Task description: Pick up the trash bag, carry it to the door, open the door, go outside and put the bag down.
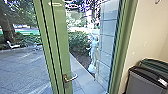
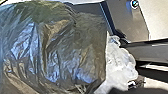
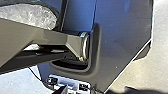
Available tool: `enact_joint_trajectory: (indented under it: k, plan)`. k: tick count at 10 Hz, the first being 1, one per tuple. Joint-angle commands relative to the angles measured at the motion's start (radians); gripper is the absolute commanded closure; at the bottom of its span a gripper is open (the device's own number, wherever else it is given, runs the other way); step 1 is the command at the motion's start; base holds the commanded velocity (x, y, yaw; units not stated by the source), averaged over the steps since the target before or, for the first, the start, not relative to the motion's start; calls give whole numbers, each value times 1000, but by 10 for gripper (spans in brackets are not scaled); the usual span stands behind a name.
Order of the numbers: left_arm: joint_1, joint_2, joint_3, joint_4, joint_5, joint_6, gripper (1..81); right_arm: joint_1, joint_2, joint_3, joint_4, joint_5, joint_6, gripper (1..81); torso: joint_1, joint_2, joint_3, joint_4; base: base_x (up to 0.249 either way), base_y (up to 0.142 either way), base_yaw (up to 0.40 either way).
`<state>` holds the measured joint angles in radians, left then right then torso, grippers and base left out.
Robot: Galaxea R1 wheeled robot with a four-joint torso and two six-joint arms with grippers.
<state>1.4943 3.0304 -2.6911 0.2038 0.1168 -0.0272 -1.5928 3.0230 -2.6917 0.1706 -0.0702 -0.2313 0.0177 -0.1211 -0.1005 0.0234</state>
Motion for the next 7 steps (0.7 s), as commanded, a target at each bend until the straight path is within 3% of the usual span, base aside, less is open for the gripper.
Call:
enact_joint_trajectory:
  k: [1, 7]
  plan:
    - [-45, -4, 2, 8, 57, 3, 811, 39, 6, 1, -3, -65, -2, 10, 0, 0, 0, 0, 79, 0, 0]
    - [-47, -1, 2, 5, 57, 1, 811, 38, 6, -3, -2, -65, 0, 10, -1, 0, 0, 0, 0, 0, 0]
